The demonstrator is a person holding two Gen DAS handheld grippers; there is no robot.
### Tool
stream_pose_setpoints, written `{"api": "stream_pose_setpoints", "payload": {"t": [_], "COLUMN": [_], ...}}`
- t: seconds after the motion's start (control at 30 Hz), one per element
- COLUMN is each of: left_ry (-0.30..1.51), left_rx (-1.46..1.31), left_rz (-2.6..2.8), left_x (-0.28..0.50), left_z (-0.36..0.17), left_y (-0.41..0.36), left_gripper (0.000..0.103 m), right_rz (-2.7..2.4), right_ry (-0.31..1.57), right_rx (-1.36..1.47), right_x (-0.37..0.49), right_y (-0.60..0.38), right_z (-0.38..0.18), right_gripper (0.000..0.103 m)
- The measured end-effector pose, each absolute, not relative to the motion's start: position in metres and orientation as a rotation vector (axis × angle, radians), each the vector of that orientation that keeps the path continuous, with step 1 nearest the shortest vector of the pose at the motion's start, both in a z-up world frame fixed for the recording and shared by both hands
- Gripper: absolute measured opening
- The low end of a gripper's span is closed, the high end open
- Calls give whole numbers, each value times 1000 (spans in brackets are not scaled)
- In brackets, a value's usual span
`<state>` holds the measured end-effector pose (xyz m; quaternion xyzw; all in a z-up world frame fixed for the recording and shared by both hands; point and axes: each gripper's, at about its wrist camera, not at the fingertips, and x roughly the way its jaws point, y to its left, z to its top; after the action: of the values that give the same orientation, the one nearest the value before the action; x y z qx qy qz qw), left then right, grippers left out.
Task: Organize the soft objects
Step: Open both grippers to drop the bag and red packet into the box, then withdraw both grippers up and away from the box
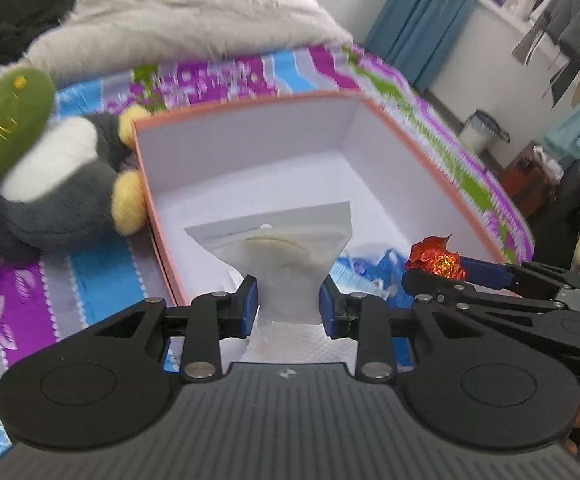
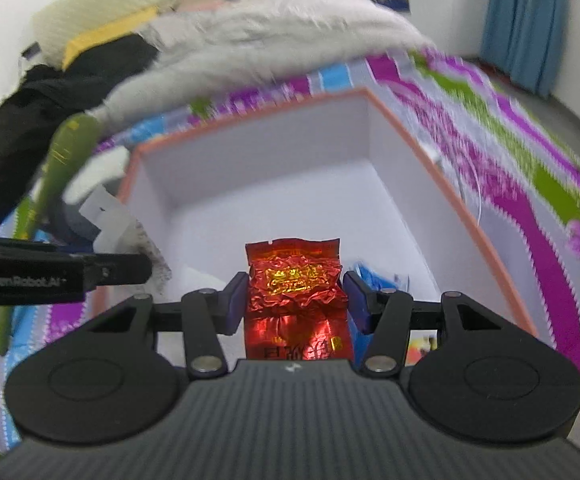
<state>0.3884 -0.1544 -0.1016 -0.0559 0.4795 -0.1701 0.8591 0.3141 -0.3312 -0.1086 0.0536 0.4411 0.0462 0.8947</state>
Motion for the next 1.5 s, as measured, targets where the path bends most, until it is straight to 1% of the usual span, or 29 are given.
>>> {"api": "stream_pose_setpoints", "payload": {"t": [0.13, 0.23, 0.3, 0.4, 0.53, 0.8, 1.2, 1.5], "left_ry": [1059, 1082, 1079, 1089, 1074, 998, 817, 710], "left_rx": [-110, -106, -105, -108, -106, -107, -110, -114], "left_rz": [-360, -362, -358, -360, -356, -362, -366, -376], "left_x": [405, 409, 410, 409, 399, 366, 278, 203], "left_z": [-128, -139, -139, -139, -128, -84, 10, 60], "left_y": [-161, -163, -163, -162, -161, -155, -130, -112], "left_gripper": [37, 37, 37, 42, 43, 43, 43, 43], "right_rz": [80, 74, 76, 68, 58, 57, 94, 94], "right_ry": [975, 997, 1009, 1023, 1009, 890, 692, 584], "right_rx": [116, 123, 129, 141, 169, 176, 155, 154], "right_x": [320, 320, 321, 321, 317, 291, 218, 150], "right_y": [-336, -338, -339, -340, -346, -348, -323, -311], "right_z": [-132, -140, -143, -143, -135, -83, 10, 51], "right_gripper": [55, 55, 56, 63, 63, 63, 63, 63]}}
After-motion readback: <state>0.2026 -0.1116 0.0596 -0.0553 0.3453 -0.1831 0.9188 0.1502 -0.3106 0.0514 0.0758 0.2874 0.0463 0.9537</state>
